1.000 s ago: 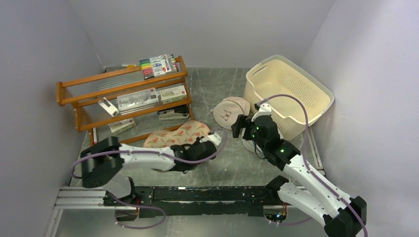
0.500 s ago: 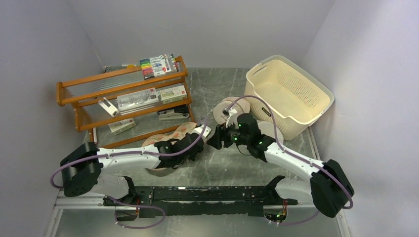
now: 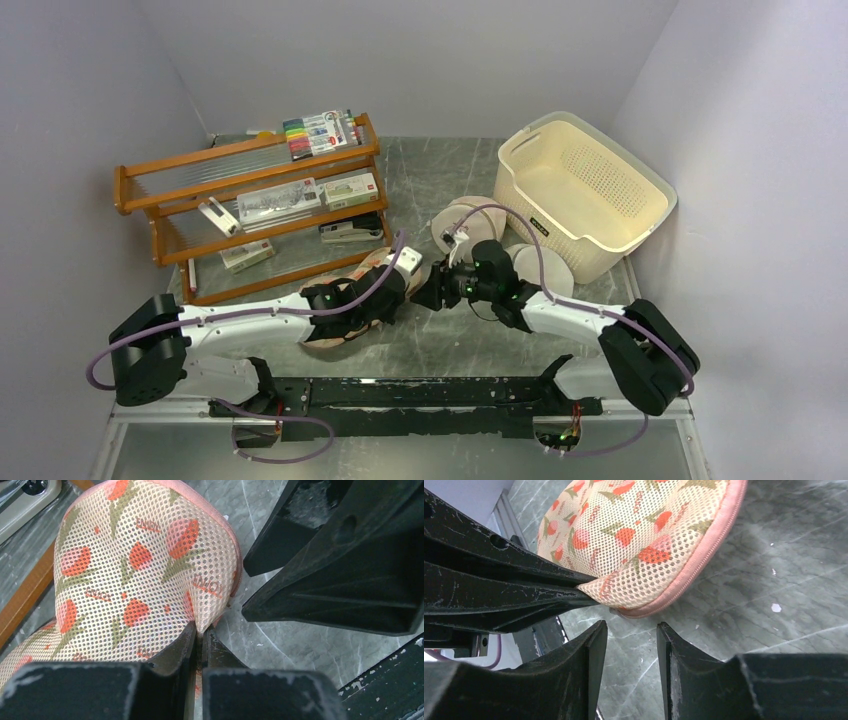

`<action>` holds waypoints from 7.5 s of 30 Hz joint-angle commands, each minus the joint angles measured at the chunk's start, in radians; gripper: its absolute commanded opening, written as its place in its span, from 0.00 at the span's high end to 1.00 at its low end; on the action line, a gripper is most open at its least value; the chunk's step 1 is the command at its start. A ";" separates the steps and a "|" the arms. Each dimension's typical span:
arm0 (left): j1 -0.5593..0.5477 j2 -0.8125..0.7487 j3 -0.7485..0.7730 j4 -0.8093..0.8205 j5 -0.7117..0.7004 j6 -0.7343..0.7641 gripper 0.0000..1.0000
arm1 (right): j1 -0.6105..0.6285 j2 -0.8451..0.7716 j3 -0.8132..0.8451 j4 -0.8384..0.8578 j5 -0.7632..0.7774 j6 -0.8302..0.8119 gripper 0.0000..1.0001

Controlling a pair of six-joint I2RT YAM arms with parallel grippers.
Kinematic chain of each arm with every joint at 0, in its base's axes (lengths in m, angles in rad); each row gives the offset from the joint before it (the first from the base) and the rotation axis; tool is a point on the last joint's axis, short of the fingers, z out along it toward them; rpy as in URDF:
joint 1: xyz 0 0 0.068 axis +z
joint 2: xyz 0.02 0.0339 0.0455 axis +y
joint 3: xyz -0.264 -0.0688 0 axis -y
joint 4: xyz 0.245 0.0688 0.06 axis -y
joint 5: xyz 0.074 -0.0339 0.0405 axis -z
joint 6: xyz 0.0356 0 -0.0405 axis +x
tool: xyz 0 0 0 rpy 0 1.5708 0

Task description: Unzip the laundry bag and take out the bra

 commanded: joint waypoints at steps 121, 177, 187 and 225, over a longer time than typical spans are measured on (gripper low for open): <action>0.012 0.125 0.149 0.052 0.350 -0.077 0.39 | 0.086 -0.436 -0.024 -0.449 0.235 -0.082 1.00; -0.008 0.263 0.073 0.018 0.246 -0.082 0.86 | -0.120 -0.502 -0.163 -0.520 0.336 0.163 1.00; -0.101 -0.016 0.027 -0.012 0.354 -0.109 0.33 | 0.017 -0.461 -0.176 -0.440 0.042 0.056 1.00; -0.136 0.170 -0.014 0.035 0.263 -0.163 0.93 | 0.017 -0.012 -0.017 -0.216 0.494 0.007 1.00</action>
